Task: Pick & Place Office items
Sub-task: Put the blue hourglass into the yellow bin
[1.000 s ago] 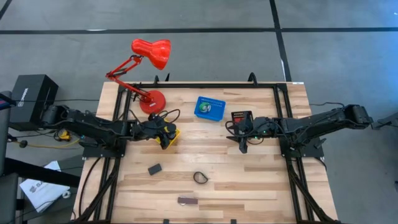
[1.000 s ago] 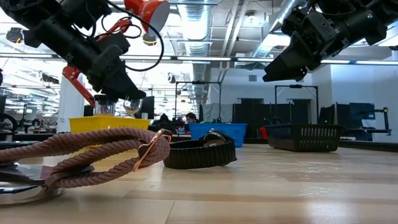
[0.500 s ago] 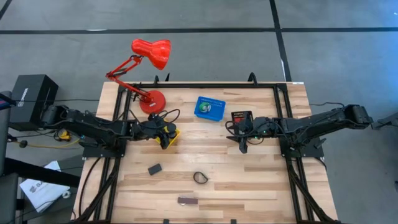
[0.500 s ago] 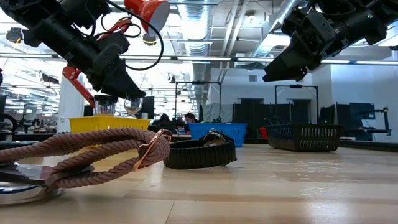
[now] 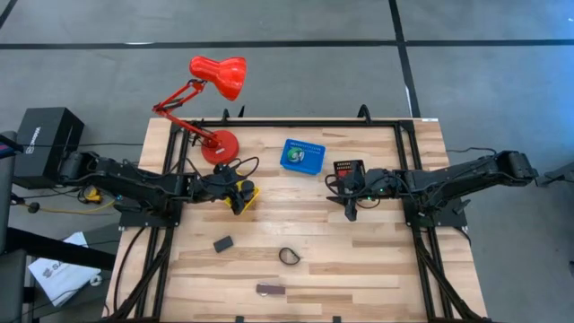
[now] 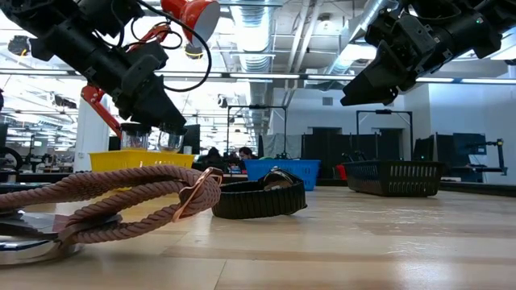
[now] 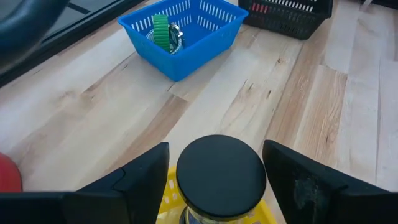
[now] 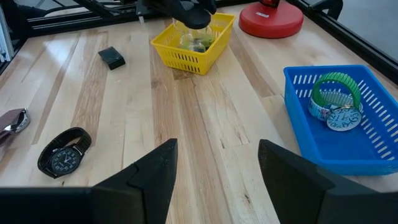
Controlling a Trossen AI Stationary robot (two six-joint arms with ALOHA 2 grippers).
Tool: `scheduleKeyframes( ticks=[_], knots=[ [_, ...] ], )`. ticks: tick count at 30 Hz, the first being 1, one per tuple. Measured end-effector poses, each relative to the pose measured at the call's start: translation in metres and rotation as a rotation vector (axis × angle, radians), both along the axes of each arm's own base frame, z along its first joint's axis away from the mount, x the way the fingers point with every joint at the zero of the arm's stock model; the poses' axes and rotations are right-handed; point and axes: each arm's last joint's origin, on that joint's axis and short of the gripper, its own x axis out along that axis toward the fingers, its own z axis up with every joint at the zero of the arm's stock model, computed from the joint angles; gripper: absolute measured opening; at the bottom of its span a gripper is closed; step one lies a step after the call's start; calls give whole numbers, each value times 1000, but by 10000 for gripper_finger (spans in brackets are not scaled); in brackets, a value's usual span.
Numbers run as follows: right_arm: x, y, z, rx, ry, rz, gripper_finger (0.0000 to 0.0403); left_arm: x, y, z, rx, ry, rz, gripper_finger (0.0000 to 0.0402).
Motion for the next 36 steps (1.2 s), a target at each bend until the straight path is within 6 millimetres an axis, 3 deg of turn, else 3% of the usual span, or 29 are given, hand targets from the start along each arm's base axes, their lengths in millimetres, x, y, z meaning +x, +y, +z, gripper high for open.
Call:
scheduleKeyframes(
  ticks=[13, 26, 31, 36],
  knots=[
    [0, 0, 0, 0, 0, 0, 214, -1, 0, 3, 24, -1, -19, 278],
    [0, 0, 0, 0, 0, 0, 214, -10, -5, 23, 71, -93, -75, 276],
    [0, 0, 0, 0, 0, 0, 214, -10, -5, 23, 116, -67, -100, 250],
    [0, 0, 0, 0, 0, 0, 214, -8, -5, 16, 120, -21, -104, 195]
  ],
)
